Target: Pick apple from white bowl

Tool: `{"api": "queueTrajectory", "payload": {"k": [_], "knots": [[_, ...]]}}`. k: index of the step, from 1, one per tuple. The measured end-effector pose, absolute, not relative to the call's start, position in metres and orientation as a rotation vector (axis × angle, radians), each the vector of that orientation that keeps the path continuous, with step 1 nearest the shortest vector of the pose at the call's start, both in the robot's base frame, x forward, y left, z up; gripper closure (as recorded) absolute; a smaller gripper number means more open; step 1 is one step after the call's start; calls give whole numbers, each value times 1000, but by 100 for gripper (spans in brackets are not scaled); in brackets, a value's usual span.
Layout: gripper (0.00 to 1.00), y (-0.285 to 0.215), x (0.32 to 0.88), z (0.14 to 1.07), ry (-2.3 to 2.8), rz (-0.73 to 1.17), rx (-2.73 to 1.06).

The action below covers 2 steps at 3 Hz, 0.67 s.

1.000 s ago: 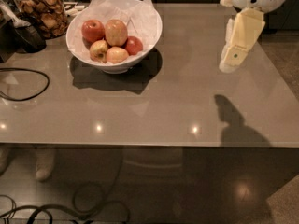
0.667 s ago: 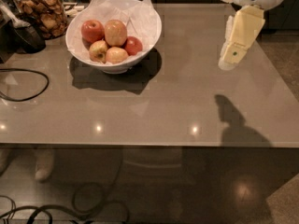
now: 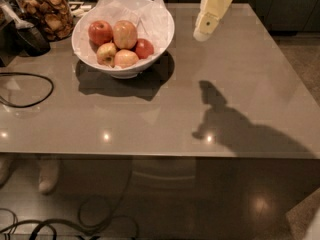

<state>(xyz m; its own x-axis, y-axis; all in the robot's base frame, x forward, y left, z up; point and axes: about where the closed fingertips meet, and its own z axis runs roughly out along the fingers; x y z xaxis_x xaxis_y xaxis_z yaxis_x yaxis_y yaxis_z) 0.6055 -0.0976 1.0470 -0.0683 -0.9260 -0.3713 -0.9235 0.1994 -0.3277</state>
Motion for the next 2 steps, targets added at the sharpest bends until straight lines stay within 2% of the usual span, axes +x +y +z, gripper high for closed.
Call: {"api": "queueTrajectory", "payload": {"k": [2], "knots": [[0, -89, 615, 1051, 1936, 1, -1692]]}}
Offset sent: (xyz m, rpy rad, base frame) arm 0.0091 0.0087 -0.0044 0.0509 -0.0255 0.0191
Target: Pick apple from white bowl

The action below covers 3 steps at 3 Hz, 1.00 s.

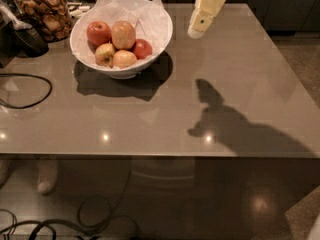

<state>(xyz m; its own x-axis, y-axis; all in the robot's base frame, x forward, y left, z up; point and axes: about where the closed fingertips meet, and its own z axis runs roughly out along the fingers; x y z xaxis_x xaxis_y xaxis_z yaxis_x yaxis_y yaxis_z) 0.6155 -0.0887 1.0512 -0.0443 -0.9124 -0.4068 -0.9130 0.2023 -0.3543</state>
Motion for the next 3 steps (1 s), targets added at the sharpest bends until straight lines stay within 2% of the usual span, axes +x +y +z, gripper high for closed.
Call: {"api": "queueTrajectory", "payload": {"k": [2, 3], "knots": [[0, -23, 654, 1033, 1872, 202, -1763], [0, -18, 662, 1040, 1848, 194, -1743]]}}
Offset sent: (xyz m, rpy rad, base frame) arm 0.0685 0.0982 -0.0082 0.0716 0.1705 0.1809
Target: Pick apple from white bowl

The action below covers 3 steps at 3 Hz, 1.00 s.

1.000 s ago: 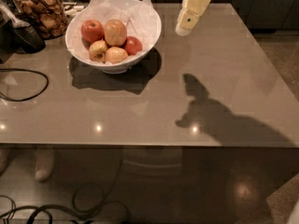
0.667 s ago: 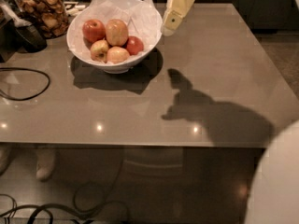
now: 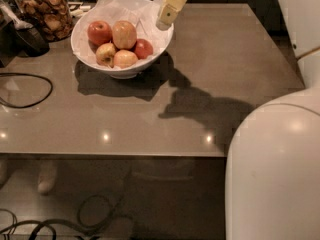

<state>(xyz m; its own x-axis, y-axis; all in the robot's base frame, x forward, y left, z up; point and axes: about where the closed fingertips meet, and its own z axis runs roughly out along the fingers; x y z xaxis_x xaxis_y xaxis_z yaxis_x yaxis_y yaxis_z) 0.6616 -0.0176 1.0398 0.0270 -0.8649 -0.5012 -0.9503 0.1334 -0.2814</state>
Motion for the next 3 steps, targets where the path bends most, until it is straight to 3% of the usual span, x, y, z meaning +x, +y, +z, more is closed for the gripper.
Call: {"api": "queueTrajectory", "payload": {"k": [3], "knots": [[0, 25, 703, 1004, 1820, 322, -1710]]}}
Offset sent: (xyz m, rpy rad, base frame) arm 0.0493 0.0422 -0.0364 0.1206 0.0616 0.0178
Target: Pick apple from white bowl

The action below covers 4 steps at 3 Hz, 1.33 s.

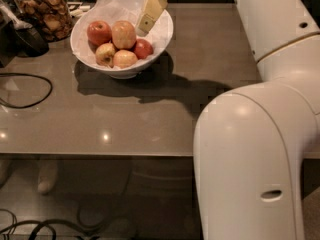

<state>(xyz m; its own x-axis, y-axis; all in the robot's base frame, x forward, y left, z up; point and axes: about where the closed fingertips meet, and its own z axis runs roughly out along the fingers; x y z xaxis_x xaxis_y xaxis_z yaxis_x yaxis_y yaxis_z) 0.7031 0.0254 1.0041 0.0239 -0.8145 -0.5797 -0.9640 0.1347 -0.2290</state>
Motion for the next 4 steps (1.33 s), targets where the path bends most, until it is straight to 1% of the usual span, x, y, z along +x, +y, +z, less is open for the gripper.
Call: {"api": "queueTrajectory", "payload": {"k": [1, 4], "knots": [[0, 42, 716, 999, 1798, 311, -1733], [0, 61, 725, 993, 1799, 365, -1706]]}}
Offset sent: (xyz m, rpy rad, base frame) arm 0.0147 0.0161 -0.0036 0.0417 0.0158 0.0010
